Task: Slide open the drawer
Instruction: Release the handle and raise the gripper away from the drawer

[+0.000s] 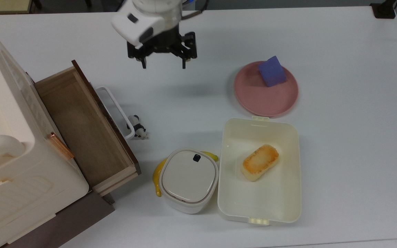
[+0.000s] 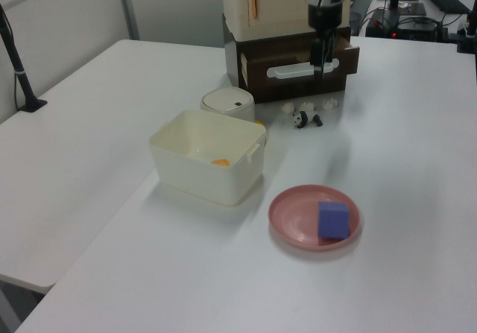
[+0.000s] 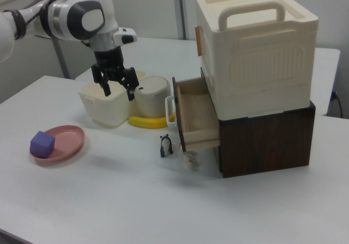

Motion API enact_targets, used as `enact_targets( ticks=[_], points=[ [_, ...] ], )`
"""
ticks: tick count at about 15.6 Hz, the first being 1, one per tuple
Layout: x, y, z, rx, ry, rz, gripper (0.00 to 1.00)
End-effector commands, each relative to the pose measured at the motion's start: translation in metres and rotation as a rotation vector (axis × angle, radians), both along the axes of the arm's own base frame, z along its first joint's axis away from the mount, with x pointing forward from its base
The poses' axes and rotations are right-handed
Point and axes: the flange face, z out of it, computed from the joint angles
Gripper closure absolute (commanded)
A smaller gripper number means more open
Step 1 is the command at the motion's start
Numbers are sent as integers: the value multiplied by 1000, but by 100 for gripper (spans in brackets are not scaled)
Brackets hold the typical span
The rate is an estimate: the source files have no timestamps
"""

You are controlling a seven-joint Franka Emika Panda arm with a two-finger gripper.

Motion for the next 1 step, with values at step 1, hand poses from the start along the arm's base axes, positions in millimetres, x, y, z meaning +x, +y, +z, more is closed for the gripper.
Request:
enact_targets(
  ticks=[1],
  points=[
    [-19, -2, 17, 16, -3, -90, 0]
  ],
)
